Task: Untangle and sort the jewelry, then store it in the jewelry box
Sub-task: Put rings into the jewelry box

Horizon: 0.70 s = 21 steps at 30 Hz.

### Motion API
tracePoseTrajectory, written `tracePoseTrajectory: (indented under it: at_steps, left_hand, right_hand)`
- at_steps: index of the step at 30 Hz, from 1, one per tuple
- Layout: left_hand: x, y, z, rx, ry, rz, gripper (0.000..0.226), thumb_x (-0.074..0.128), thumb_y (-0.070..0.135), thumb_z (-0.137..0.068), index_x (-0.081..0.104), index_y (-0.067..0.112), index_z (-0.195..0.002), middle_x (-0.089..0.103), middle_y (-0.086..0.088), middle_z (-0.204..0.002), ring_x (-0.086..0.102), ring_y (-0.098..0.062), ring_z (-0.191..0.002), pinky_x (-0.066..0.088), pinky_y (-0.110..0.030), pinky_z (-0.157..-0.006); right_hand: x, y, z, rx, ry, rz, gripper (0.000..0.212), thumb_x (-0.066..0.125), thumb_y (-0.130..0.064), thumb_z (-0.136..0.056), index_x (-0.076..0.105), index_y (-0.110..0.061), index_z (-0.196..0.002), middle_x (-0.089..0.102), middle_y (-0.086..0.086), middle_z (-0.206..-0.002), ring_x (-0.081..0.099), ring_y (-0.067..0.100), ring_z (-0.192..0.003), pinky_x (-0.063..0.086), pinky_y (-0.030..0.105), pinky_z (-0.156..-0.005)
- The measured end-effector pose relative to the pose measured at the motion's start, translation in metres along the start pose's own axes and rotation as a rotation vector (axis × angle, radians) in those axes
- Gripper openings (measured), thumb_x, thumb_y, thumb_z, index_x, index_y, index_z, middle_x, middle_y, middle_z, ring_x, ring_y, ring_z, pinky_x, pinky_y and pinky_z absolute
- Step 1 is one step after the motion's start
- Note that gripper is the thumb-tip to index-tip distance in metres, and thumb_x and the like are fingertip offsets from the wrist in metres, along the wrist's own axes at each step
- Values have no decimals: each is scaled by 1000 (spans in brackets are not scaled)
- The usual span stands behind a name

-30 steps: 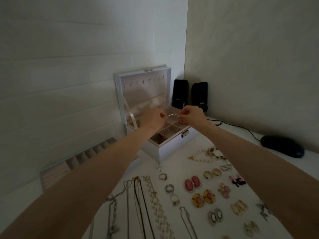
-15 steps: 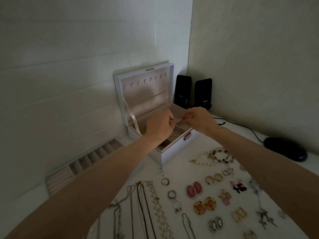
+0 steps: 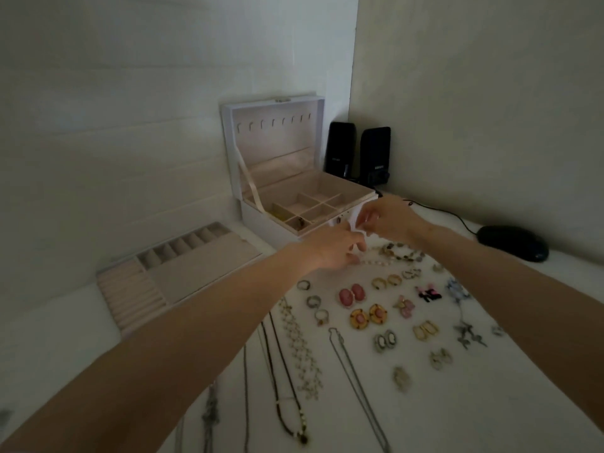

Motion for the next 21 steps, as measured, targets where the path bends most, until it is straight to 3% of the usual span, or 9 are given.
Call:
tracePoseTrajectory:
  at_steps: [4, 6, 10, 13, 15, 18, 21]
  left_hand:
    - [9, -2, 7, -81, -24, -82, 25, 58, 35, -92, 57, 17, -110, 43, -8, -119, 50, -28, -105, 41, -33, -87]
    - [11, -2, 11, -85, -21, -103, 24, 55, 33, -93, 57, 14, -107, 41, -8, -119, 51, -28, -104, 43, -35, -87]
    - [2, 4, 21, -63, 39, -112, 20, 55, 31, -92, 57, 12, -100, 43, -4, -120, 54, -24, -96, 46, -39, -83]
    - [-22, 5, 25, -60, 221, 56, 14, 56, 25, -92, 56, 12, -94, 51, 0, -107, 54, -18, -93, 42, -28, -77]
    - [-37, 4, 26, -75, 318, 163, 11, 55, 24, -93, 50, 15, -91, 52, 3, -95, 53, -17, -88, 38, -27, -72]
    - [-45, 0, 23, -119, 366, 363, 13, 54, 22, -94, 45, 13, -92, 58, 3, -86, 53, -10, -76, 38, -23, -64]
    - [-49, 0, 23, -127, 386, 658, 11, 49, 18, -97, 44, 13, -88, 68, 3, -82, 63, -7, -79, 49, -23, -73]
  right_hand:
    - [11, 3, 23, 14, -115, 41, 17, 59, -8, -88, 71, -19, -94, 67, 1, -103, 59, 16, -101, 46, 26, -86]
    - [18, 7, 33, 37, -217, 53, 26, 58, -3, -86, 71, -19, -102, 64, 0, -111, 56, 14, -103, 45, 27, -90]
    - [28, 10, 47, 47, -279, 78, 25, 60, -13, -87, 69, -24, -108, 59, -6, -103, 53, 10, -99, 40, 21, -84]
    - [29, 7, 47, 27, -212, 120, 21, 62, -24, -89, 67, -19, -109, 52, -8, -93, 53, 14, -100, 42, 25, -83]
    - [21, 6, 45, 35, -105, 58, 17, 62, -25, -89, 65, -16, -102, 58, 0, -103, 55, 19, -102, 45, 31, -88]
    - [4, 12, 43, 87, 44, -139, 11, 64, -23, -88, 57, -14, -90, 63, 6, -102, 57, 20, -94, 46, 33, -84]
    - [-6, 19, 41, 150, 88, -388, 10, 64, -18, -88, 57, -11, -89, 67, 4, -89, 61, 14, -80, 48, 27, -74]
Point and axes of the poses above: each hand's wrist, its own z-axis away from the middle knuckle, its own x-axis out of the palm, y = z × x, the point moved 8 cm from there along -z, towards the middle knuckle
